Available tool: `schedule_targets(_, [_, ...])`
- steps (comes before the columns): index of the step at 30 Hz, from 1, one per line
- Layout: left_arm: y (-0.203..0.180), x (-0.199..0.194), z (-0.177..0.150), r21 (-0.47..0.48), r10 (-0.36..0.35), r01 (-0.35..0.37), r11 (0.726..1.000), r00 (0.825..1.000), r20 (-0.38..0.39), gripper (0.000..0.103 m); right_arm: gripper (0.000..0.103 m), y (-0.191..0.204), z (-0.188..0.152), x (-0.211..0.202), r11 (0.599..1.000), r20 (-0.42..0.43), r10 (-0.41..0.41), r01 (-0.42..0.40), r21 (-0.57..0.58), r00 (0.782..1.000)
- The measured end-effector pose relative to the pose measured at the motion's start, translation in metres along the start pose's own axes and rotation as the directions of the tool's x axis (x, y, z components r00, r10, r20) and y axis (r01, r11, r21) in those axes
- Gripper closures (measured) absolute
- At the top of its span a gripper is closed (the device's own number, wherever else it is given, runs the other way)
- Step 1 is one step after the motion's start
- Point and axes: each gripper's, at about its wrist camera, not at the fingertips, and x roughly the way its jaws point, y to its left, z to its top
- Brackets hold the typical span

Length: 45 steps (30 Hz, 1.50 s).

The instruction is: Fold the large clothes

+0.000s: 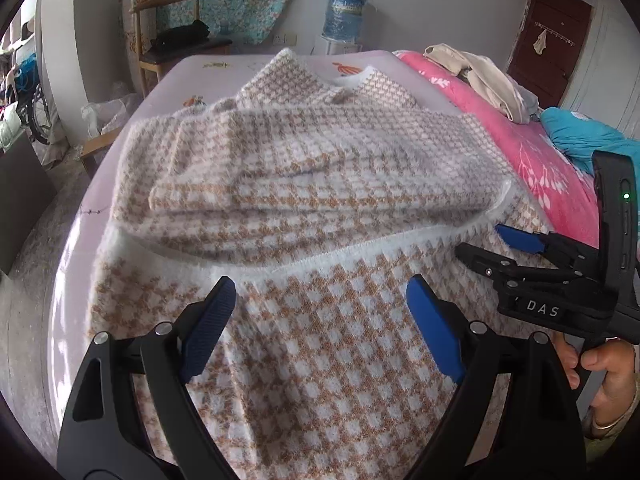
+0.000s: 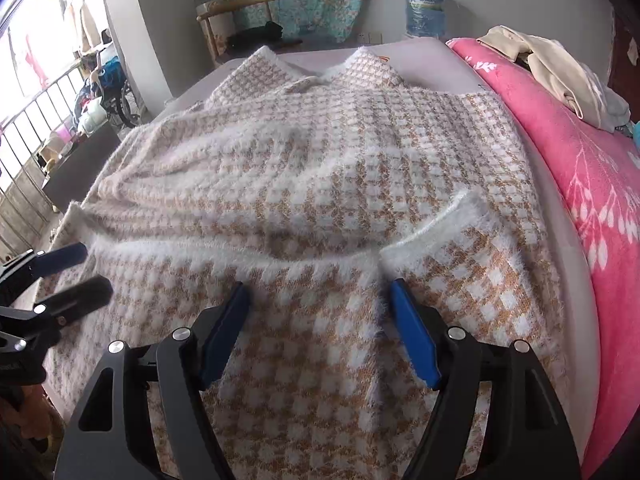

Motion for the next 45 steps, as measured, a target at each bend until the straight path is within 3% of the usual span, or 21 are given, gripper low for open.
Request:
schedule_targets(3, [0.004, -0.005, 0.003, 0.035, 0.073, -0.073, 0.997, 0.997, 0.015, 0.019, 0.032, 0.0, 0.0, 0.001, 1.0, -0.002, -0.002, 0.002, 0.003, 1.0])
schedule_targets(6, [0.021, 0.016, 0.0, -0.005, 0.131, -0.132, 0.991, 0.987, -0.093, 0.019, 0.031, 0.002, -0.001, 0.001, 1.0, -0.002, -0.005, 0.005, 0.003, 1.0])
schedule_targets(7, [0.03, 0.026, -0.004, -0.044, 0.12, -0.128, 0.991, 0.983, -0.14, 0.019, 0.031, 0.001, 0.0, 0.001, 1.0, -0.003, -0.005, 0.005, 0.001, 1.0])
schedule_targets(9, [0.039, 0.024, -0.006, -0.1, 0.074, -0.085, 0.991, 0.991, -0.11, 0.017, 0.031, 0.001, 0.0, 0.001, 1.0, -0.005, -0.004, 0.004, -0.001, 1.0])
schedule_targets(14, [0.033, 0.025, -0.009, -0.07, 0.108, -0.117, 0.991, 0.987, -0.118, 0.016, 0.031, 0.002, 0.001, 0.001, 1.0, -0.009, -0.008, 0.008, 0.0, 1.0])
schedule_targets(45, [0.031, 0.027, -0.009, -0.071, 0.111, -0.12, 0.99, 0.986, -0.121, 0.014, 0.024, -0.002, 0.0, 0.003, 1.0, -0.013, -0.021, 0.021, 0.005, 1.0])
